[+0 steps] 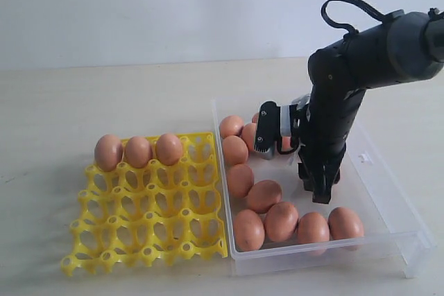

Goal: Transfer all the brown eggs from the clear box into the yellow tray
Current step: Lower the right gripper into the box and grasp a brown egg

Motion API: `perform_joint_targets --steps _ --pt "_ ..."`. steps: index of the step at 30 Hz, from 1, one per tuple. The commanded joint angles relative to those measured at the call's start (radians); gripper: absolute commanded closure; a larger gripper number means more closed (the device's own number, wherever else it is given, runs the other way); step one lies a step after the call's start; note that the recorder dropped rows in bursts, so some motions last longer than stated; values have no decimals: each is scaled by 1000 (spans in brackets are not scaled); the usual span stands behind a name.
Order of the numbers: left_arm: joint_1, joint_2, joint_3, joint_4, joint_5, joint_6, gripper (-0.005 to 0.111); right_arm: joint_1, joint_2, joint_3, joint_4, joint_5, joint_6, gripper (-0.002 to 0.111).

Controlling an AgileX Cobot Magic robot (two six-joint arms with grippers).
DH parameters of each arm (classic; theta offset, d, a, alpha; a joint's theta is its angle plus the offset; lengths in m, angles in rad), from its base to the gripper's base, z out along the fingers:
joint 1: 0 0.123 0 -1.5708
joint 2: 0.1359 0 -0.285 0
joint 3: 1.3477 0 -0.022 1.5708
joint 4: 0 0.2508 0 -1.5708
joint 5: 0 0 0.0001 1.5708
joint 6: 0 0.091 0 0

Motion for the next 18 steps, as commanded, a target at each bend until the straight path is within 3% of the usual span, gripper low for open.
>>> perform_joint_targets --steps 1,7,12,18 --pt "-6 -6 -4 -6 -10 -4 107 -5 -42 -4 -6 -43 81 108" --pt "-6 -6 -4 -6 -10 -4 107 23 -187 -2 138 -396 451 108" --pt "-6 -6 -4 -6 -10 -4 107 93 -201 -2 177 -565 571 108" --pt "-6 -6 -4 -6 -10 -4 107 167 -153 -2 -22 -733 903 108"
